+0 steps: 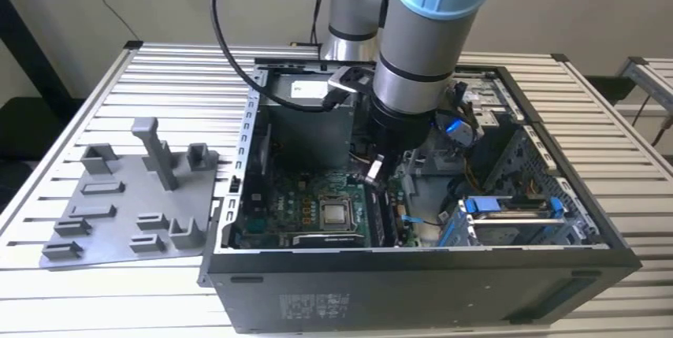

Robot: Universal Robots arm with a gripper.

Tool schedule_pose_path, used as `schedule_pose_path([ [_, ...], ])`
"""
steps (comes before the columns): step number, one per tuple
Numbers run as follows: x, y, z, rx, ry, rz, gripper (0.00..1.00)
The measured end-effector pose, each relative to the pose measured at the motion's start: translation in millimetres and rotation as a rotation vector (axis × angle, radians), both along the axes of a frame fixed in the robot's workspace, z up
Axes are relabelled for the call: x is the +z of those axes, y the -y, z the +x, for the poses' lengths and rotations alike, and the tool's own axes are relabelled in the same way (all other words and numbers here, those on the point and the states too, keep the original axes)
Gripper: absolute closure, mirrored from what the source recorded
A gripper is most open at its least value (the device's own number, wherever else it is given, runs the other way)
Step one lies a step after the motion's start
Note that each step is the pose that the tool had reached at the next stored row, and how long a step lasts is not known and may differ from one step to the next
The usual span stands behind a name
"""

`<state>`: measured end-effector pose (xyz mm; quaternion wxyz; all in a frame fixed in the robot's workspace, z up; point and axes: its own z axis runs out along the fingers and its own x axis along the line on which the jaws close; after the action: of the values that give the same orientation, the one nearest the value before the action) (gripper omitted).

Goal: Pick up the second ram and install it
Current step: 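Press down the second ram until it locks into place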

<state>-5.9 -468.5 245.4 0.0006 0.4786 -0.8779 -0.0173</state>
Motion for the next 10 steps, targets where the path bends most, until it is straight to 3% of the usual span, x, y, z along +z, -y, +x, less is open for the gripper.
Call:
schedule_pose_path([
  [10,-1.1,0.0,-0.4,0.140,0.0013,0.0001,0.89],
])
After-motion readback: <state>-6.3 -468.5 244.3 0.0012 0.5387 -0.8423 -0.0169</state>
